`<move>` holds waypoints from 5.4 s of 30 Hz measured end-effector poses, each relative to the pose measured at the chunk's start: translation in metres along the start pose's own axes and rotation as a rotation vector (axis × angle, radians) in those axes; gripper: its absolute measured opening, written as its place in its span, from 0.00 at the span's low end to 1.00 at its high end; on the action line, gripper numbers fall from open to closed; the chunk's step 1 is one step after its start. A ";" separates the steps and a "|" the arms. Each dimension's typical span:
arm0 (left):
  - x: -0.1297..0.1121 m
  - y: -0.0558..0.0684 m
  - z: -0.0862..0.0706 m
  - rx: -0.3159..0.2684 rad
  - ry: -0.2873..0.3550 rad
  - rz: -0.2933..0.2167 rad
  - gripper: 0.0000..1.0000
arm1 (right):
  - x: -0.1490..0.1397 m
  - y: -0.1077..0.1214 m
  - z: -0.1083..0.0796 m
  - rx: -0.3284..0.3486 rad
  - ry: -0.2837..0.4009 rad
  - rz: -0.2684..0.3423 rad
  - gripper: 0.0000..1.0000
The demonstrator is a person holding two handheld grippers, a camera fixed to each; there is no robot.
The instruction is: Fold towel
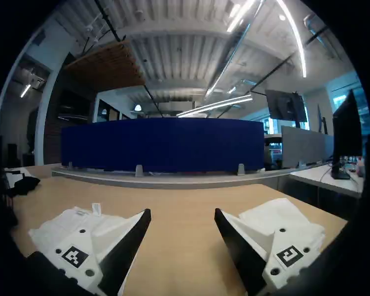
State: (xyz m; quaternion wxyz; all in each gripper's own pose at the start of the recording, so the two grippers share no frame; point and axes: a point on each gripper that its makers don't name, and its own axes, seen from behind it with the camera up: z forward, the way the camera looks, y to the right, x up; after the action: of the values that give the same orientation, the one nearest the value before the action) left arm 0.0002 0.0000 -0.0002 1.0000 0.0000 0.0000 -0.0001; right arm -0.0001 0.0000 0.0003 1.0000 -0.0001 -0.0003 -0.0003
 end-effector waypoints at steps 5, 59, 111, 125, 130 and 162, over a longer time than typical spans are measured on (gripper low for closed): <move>0.000 0.000 -0.001 0.000 0.000 0.000 0.88 | 0.000 0.000 0.000 0.000 0.000 0.000 1.00; 0.023 0.000 -0.003 0.001 0.028 0.005 0.88 | 0.012 0.005 -0.001 -0.024 -0.007 -0.006 1.00; 0.113 0.103 -0.035 -0.409 -0.363 0.165 0.88 | 0.123 -0.076 -0.043 0.401 -0.356 -0.217 1.00; 0.029 0.127 -0.054 -0.482 -0.477 0.260 0.88 | 0.040 -0.083 -0.052 0.433 -0.461 -0.228 1.00; -0.001 0.131 -0.064 -0.508 -0.531 0.288 0.88 | 0.006 -0.086 -0.061 0.456 -0.516 -0.246 1.00; -0.112 0.153 -0.101 -0.698 -0.825 0.380 0.88 | -0.106 -0.085 -0.113 0.560 -0.804 -0.315 0.98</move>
State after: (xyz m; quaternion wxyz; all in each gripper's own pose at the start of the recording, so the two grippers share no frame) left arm -0.1122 0.1534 -0.1016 0.8405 -0.3301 -0.3904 0.1795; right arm -0.1059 -0.0845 -0.1130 0.8704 0.2677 -0.3847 -0.1507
